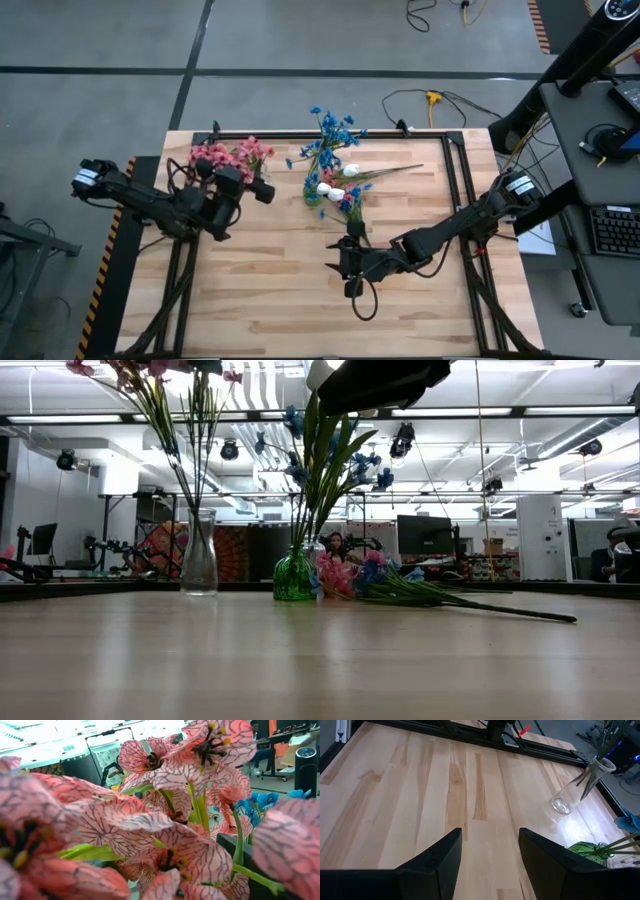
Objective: Sort flowers into vase by color
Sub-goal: Put the bottom pink flowers into the left transparent vase
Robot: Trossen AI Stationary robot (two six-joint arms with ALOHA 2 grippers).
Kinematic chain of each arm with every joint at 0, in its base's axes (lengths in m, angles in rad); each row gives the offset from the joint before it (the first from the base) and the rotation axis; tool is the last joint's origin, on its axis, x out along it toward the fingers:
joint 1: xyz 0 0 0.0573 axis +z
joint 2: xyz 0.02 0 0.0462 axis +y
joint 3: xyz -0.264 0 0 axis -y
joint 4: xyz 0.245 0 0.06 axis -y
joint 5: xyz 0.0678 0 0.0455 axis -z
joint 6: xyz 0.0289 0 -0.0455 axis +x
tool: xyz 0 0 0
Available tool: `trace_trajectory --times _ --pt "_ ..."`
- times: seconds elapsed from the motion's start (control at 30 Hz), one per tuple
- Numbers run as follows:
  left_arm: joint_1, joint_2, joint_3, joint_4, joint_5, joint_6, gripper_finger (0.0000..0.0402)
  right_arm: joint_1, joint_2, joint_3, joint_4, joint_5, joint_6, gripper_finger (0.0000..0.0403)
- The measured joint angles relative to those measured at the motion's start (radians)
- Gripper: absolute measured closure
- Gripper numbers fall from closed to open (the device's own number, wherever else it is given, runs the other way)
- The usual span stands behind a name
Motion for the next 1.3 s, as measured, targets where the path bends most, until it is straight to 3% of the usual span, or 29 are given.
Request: trace_trajectory --times 0.27,0.8,1.3 --pt "0.001 -0.001 -0.004 0.001 0.100 -0.007 0.0132 0.000 0.000 0.000 0.000 0.000 0.002 0.0213" --pt "0.014 0.005 -0.017 -0.021 0.103 -0.004 0.0129 0.000 -0.002 0.000 0.001 0.000 0.003 0.0213" --pt "0.010 0.005 -0.017 -0.041 0.117 -0.026 0.0018 0.000 -0.002 0.013 0.001 0.000 0.011 0.0213"
